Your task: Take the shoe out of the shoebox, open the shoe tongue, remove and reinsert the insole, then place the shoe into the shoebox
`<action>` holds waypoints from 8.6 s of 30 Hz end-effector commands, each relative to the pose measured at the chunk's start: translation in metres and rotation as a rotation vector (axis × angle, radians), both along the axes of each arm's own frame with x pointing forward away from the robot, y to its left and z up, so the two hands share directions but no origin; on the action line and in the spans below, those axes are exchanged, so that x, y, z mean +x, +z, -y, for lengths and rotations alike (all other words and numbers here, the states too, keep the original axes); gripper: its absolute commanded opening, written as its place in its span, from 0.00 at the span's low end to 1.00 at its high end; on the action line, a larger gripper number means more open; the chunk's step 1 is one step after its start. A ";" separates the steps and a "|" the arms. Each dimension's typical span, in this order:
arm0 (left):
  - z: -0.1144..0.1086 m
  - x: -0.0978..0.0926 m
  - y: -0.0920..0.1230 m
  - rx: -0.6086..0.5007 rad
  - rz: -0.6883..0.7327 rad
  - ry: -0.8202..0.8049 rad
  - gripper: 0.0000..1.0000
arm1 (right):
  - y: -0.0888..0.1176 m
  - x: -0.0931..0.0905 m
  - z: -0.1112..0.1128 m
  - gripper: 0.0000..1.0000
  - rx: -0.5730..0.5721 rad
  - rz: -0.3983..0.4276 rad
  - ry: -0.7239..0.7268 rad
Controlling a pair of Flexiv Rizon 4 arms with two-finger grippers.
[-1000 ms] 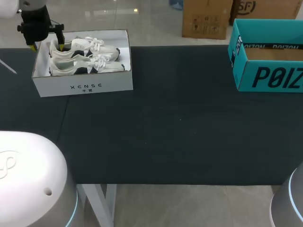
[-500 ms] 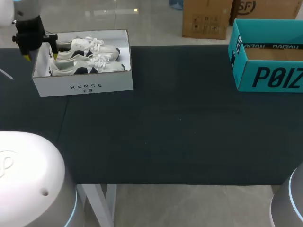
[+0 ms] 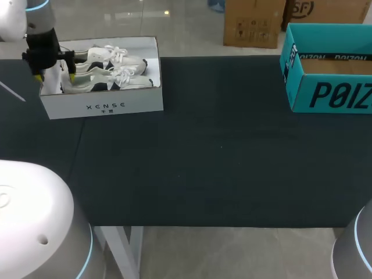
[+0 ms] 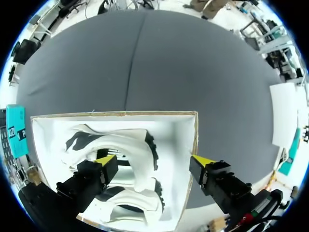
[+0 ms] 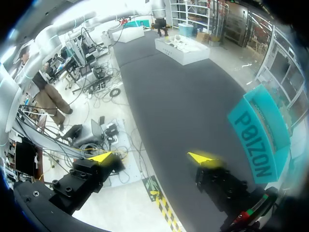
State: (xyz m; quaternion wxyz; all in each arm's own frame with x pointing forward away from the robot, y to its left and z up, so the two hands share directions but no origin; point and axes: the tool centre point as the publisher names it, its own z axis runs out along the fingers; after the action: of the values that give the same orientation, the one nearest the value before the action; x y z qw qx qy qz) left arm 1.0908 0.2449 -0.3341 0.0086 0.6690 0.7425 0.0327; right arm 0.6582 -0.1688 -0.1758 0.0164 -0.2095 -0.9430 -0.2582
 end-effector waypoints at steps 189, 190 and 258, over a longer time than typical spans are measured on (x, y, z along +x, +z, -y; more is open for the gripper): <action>0.347 -0.251 -0.001 -0.540 -0.246 0.478 1.00 | -0.001 0.000 0.000 1.00 -0.003 0.000 -0.001; 0.347 -0.251 -0.004 -0.547 -0.263 0.489 1.00 | -0.001 0.000 0.000 1.00 -0.003 0.000 -0.001; 0.371 -0.273 -0.023 -1.319 -1.025 0.626 1.00 | -0.001 0.000 0.000 1.00 -0.003 0.000 -0.001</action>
State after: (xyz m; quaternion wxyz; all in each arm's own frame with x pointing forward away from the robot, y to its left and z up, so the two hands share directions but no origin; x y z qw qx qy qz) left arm 0.8151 -0.1180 -0.3461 0.0667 0.2565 0.7066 -0.6561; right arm 0.6582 -0.1688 -0.1758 0.0164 -0.2094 -0.9430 -0.2582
